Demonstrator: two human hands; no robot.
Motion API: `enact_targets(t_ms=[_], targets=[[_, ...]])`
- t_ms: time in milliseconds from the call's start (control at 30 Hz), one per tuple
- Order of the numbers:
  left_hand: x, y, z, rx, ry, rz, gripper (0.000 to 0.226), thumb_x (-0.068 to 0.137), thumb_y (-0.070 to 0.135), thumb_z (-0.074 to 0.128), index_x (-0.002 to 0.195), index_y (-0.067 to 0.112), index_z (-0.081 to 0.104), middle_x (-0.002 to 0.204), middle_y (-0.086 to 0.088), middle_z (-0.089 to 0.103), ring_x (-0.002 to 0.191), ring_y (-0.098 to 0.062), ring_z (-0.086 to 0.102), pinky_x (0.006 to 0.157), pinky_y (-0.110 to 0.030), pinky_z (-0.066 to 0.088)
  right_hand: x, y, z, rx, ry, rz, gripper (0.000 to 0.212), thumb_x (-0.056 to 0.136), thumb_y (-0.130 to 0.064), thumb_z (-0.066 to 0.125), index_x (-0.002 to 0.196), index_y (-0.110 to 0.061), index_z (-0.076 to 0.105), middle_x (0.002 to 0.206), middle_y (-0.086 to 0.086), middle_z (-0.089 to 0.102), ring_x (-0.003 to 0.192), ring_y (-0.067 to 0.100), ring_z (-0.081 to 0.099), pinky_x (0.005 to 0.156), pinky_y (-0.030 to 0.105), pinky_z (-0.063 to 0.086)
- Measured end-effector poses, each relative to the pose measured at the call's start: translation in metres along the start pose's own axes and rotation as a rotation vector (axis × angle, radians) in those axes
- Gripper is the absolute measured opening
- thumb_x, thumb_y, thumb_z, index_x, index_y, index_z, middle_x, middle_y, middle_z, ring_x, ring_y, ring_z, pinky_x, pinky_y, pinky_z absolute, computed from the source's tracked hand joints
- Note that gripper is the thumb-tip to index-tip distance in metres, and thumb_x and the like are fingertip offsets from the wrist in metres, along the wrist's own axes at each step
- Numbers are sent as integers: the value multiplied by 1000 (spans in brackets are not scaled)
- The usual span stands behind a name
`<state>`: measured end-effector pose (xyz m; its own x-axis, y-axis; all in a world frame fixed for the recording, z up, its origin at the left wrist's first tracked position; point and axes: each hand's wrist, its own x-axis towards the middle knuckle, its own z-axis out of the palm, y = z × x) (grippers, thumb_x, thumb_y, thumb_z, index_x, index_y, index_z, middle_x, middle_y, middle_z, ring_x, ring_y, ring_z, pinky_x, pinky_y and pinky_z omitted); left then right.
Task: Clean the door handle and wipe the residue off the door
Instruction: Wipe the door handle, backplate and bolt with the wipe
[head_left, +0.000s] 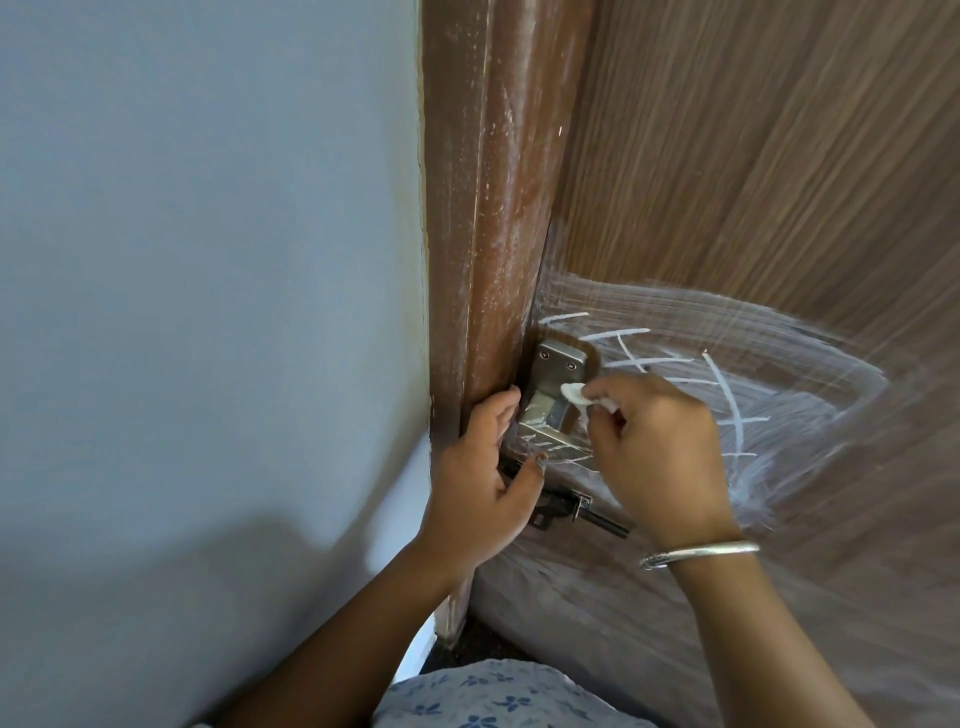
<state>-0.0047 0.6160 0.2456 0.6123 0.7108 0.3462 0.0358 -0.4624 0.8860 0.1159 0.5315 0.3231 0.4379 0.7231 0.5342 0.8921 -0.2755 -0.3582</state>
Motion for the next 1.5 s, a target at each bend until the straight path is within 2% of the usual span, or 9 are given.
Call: enact_targets(t_ms=[133, 300, 367, 467, 567, 667, 833, 1200, 1500], targets=[[0, -1, 2, 13, -9, -2, 59, 82, 27, 61, 137, 24, 40, 143, 7, 46, 72, 6, 40, 77, 1, 39, -5, 10, -6, 26, 31, 12, 27, 77, 6, 65, 95, -12, 74, 82, 7, 68, 61, 22, 62, 57, 23, 45], [-2, -3, 5, 58, 20, 1, 56, 83, 20, 65, 135, 18, 43, 141, 0, 49, 69, 16, 45, 75, 1, 40, -6, 5, -1, 46, 80, -99, 29, 71, 14, 66, 93, -3, 74, 90, 12, 66, 68, 24, 65, 61, 26, 54], [-3, -1, 5, 80, 47, -1, 52, 83, 15, 67, 131, 15, 46, 137, 0, 52, 64, 11, 53, 70, -5, 48, -3, -2, 3, -24, 49, -141, 27, 68, 14, 68, 91, 0, 74, 94, 16, 68, 72, 29, 67, 61, 32, 57], [-4, 3, 5, 93, 107, 7, 38, 81, 9, 69, 114, 15, 51, 119, 7, 60, 69, -24, 63, 57, -20, 53, 3, -15, 12, -223, -78, -215, 20, 67, 10, 66, 84, 2, 72, 85, 17, 67, 73, 34, 64, 63, 36, 57], [-4, 6, 3, 95, 146, 43, 39, 80, 7, 70, 97, 30, 44, 99, -3, 69, 51, -20, 56, 44, -20, 44, 8, -26, 24, -387, -292, -275, 28, 81, -1, 43, 96, -6, 66, 99, 13, 61, 95, 34, 55, 85, 39, 47], [-4, 7, 2, 64, 132, 42, 44, 82, 9, 70, 95, 39, 40, 87, 12, 65, 58, -27, 56, 50, -25, 48, 13, -28, 28, -405, -382, -283, 30, 87, -7, 35, 101, -13, 61, 105, 8, 59, 100, 28, 48, 96, 34, 36], [-4, 3, 3, 63, 131, 31, 39, 81, 8, 70, 104, 25, 44, 113, 11, 59, 79, -40, 61, 66, -30, 56, 19, -27, 17, -413, -425, -324, 23, 82, -6, 43, 90, -18, 61, 88, 1, 62, 85, 20, 52, 92, 27, 33], [-5, 6, 3, 37, 148, 35, 37, 80, 7, 69, 103, 23, 45, 101, 15, 61, 77, -40, 60, 64, -43, 56, 16, -34, 15, -417, -403, -310, 14, 72, -1, 56, 73, -14, 62, 71, 5, 63, 67, 22, 55, 84, 31, 41], [-6, 4, 2, 56, 128, 47, 38, 79, 10, 63, 114, 12, 47, 117, 13, 54, 87, -47, 60, 69, -44, 58, 13, -24, 9, -439, -394, -348, 25, 79, -3, 47, 87, -17, 66, 82, 0, 66, 81, 20, 56, 80, 23, 34]])
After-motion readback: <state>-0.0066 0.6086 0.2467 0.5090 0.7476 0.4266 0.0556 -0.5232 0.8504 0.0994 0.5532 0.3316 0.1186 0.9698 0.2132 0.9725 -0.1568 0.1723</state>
